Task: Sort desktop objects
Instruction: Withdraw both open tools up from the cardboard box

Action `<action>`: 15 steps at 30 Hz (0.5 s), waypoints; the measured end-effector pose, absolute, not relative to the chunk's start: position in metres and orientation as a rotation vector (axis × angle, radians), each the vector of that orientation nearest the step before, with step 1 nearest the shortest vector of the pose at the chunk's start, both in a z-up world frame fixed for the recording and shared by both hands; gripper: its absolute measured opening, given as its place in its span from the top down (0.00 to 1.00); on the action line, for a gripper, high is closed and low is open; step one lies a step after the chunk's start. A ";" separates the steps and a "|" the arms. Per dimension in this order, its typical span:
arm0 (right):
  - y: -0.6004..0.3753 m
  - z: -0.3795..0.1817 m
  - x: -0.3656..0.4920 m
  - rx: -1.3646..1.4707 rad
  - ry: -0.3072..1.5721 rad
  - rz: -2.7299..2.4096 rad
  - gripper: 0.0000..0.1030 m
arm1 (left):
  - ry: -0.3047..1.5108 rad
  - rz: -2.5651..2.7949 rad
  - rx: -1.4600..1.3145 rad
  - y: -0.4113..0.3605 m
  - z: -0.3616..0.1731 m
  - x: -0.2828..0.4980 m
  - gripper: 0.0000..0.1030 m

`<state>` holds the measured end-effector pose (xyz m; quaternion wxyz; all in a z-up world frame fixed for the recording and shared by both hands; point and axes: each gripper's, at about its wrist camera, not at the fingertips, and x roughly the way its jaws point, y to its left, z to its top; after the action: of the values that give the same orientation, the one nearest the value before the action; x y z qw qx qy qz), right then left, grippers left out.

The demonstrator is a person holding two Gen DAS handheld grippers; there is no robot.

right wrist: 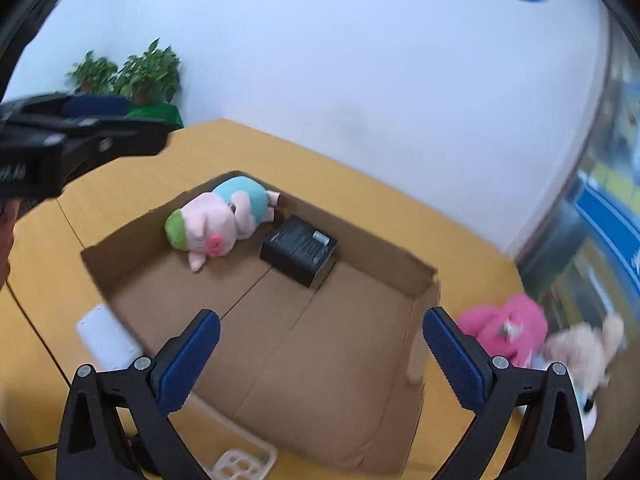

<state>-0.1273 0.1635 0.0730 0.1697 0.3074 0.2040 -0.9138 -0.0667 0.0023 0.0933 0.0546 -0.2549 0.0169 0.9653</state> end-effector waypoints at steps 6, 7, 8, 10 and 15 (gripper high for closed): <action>0.182 0.072 -0.071 0.923 0.436 -2.669 0.00 | 0.002 2.941 -0.781 -0.001 0.082 -0.013 0.17; 0.182 0.074 -0.062 0.909 0.389 -2.663 0.00 | -0.005 2.935 -0.779 0.000 0.082 -0.005 0.17; 0.182 0.076 -0.053 0.896 0.366 -2.661 0.00 | -0.005 2.933 -0.781 0.000 0.083 0.003 0.17; 0.180 0.082 -0.034 0.869 0.369 -2.660 0.00 | 0.006 2.934 -0.776 0.002 0.086 0.015 0.17; 0.179 0.092 0.002 0.818 0.358 -2.668 0.00 | -0.014 2.935 -0.738 0.010 0.091 0.040 0.17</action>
<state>0.0017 0.1792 0.0918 0.1632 0.2867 0.1255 -0.9356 0.0402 0.0101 0.0909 0.0578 -0.2435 -0.0047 0.9682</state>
